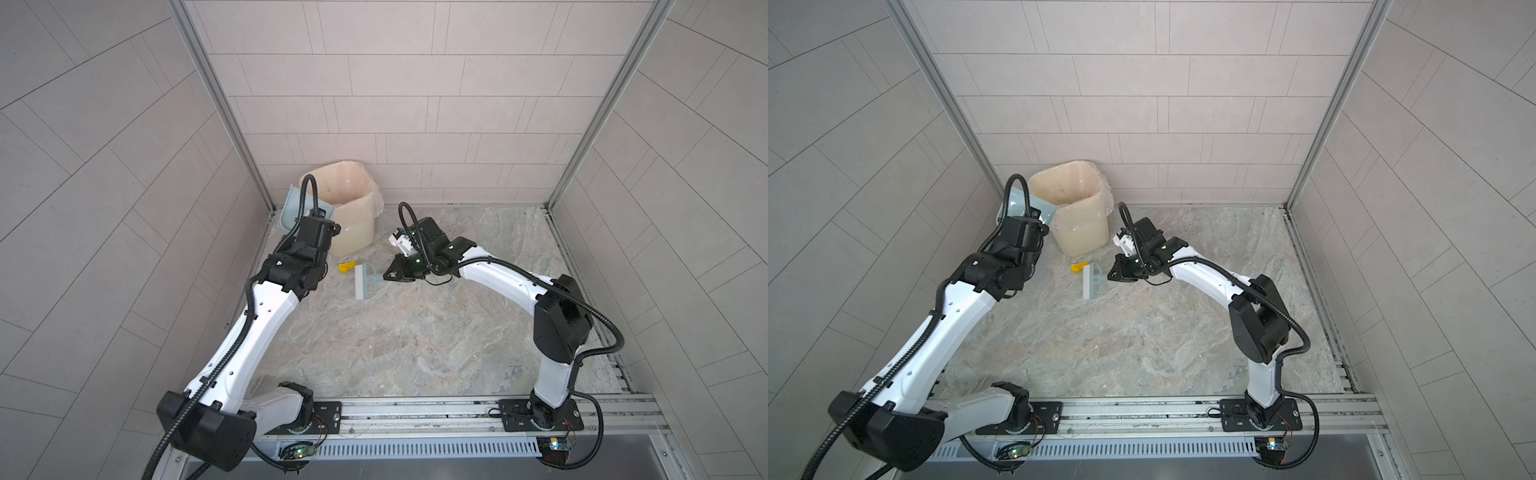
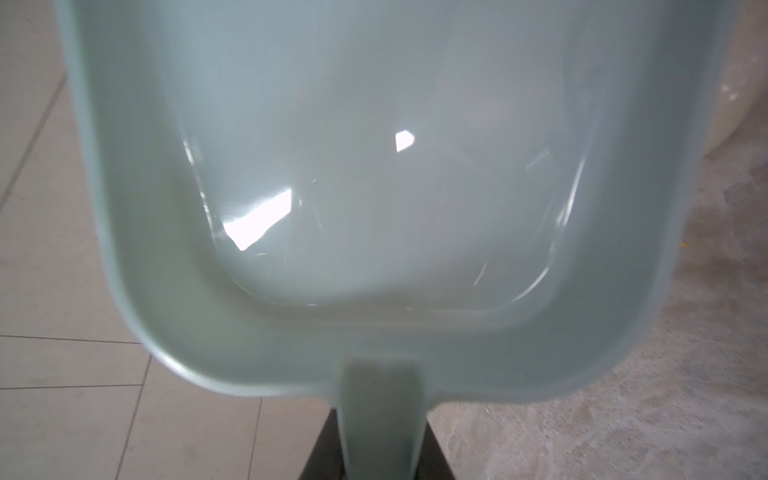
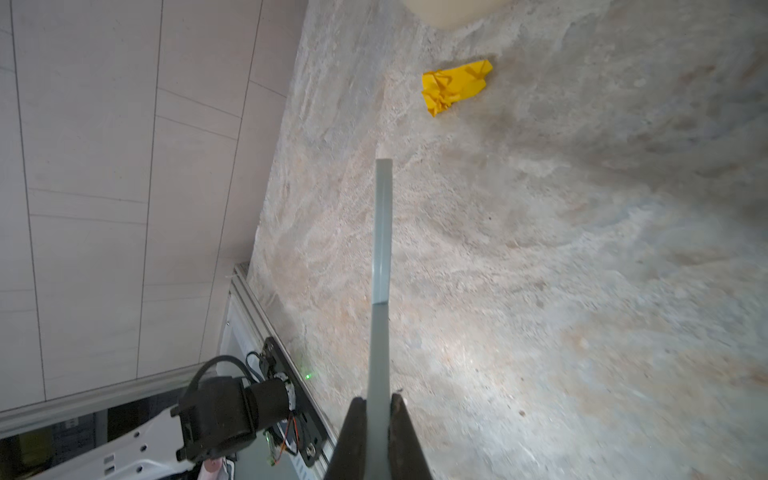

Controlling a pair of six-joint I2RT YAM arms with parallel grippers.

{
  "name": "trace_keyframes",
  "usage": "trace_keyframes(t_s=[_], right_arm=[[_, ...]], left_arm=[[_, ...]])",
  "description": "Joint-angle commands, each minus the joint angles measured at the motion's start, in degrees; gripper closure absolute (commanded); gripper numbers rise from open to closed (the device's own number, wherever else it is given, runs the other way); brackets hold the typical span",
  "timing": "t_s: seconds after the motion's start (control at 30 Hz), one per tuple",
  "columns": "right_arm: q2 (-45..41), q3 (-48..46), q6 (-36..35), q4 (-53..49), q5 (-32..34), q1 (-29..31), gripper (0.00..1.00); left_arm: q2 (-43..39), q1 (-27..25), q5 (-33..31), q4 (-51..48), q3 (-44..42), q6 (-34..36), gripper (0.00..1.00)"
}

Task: Sweep away the paper scraps from the table
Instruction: 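Push the yellow crumpled scrap away from the bin with the right brush, then lower the dustpan beside the yellow scrap while the right brush moves behind it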

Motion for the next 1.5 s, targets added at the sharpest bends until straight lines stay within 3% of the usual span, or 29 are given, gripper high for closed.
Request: trace_keyframes(t_s=[0.0,0.3,0.97,1.23,1.47], right_arm=[[3.0,0.9,10.4,14.0,-0.7,1.0,1.0],[12.1,4.4,20.4,24.0,0.3,3.0,1.0],[24.7,15.8,25.7,21.5,3.3,2.5,1.0],[19.1,5.5,27.7,25.0,5.4,-0.2,1.0],[7.0,-12.1,28.1,25.0,6.9,-3.6,1.0]], left_arm=[[-2.7,0.0,3.5,-1.9,-1.5,-6.8,1.0],[-4.2,0.0,7.6,-2.4,-4.2,-9.4,1.0],[-5.2,0.0,13.1,-3.1,-6.3,-12.3,1.0],[-4.4,0.0,14.1,-3.0,-6.2,-12.9,1.0],[-3.4,0.0,16.2,-2.8,-6.2,-12.9,1.0]])
